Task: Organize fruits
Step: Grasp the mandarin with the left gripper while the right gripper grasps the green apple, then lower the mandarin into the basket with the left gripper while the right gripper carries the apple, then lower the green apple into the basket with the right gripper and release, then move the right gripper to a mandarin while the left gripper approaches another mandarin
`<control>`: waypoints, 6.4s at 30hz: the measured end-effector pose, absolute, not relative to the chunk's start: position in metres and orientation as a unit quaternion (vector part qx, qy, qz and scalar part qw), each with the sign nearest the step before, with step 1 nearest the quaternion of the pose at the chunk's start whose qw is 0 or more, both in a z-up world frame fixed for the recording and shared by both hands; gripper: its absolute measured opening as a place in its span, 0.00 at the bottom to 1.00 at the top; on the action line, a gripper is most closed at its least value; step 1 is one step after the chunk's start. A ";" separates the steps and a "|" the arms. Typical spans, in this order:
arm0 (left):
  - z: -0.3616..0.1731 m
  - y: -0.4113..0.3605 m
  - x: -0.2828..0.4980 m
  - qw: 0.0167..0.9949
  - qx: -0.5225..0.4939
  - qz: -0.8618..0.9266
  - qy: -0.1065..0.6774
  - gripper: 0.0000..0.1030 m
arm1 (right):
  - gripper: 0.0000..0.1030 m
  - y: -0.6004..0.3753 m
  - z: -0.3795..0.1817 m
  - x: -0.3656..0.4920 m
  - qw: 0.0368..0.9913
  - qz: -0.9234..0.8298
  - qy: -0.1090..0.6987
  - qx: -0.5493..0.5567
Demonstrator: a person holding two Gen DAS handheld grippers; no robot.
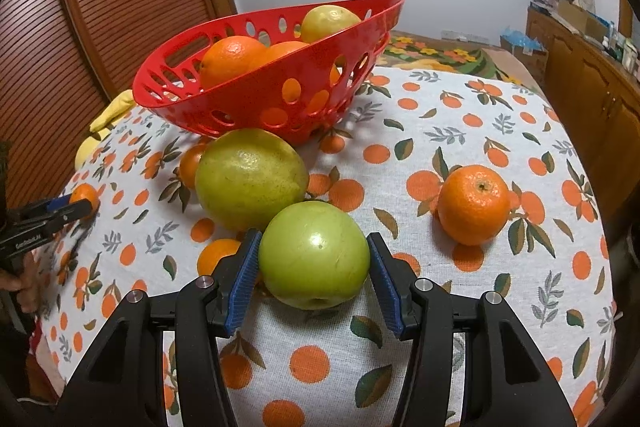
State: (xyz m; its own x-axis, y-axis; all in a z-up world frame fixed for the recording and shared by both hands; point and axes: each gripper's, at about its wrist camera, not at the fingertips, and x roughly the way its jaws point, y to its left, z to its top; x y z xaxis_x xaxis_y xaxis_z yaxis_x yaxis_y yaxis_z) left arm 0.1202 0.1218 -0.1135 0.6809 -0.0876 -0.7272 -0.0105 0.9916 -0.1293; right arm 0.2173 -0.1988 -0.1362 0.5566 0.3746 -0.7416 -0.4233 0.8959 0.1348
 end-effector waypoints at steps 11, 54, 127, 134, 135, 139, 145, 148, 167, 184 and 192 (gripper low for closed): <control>-0.086 0.090 0.125 0.923 -0.049 -0.062 0.376 0.40 | 0.52 -0.203 -0.131 0.215 0.885 0.231 0.403 -0.027; -0.021 -0.023 0.205 0.928 0.012 -0.151 0.342 0.41 | 0.52 -0.220 -0.041 0.211 0.924 0.239 0.300 -0.005; -0.015 0.053 0.170 0.946 -0.005 -0.089 0.312 0.67 | 0.52 -0.111 -0.061 0.266 0.895 0.287 0.335 -0.057; -0.019 0.053 0.170 0.945 -0.006 -0.089 0.315 0.67 | 0.52 -0.110 -0.065 0.268 0.892 0.287 0.344 -0.059; -0.020 0.053 0.170 0.945 -0.007 -0.089 0.315 0.67 | 0.52 -0.110 -0.065 0.267 0.892 0.287 0.344 -0.059; -0.022 0.051 0.171 0.944 -0.006 -0.090 0.319 0.67 | 0.53 -0.113 -0.061 0.266 0.893 0.293 0.337 -0.048; -0.024 0.047 0.170 0.942 -0.006 -0.095 0.320 0.67 | 0.53 -0.132 -0.051 0.257 0.899 0.289 0.326 -0.039; -0.025 0.042 0.168 0.942 -0.004 -0.101 0.321 0.67 | 0.53 -0.152 -0.042 0.246 0.907 0.280 0.313 -0.033; -0.049 0.013 0.172 0.930 0.002 -0.123 0.346 0.67 | 0.55 -0.263 -0.100 0.241 0.914 0.178 0.364 -0.025; -0.070 0.004 0.182 0.919 0.011 -0.129 0.373 0.66 | 0.54 -0.264 -0.125 0.269 0.899 0.153 0.409 -0.027; -0.083 -0.001 0.192 0.908 0.007 -0.146 0.393 0.54 | 0.43 -0.257 -0.134 0.271 0.894 0.149 0.419 -0.049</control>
State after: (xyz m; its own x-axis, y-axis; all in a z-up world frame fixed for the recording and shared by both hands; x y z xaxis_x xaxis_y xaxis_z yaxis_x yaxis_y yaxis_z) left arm 0.1920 -0.0006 -0.0827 0.6483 -0.2600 -0.7156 0.2706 0.9572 -0.1026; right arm 0.2715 -0.2570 -0.1335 0.6035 0.2261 -0.7647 -0.3082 0.9506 0.0378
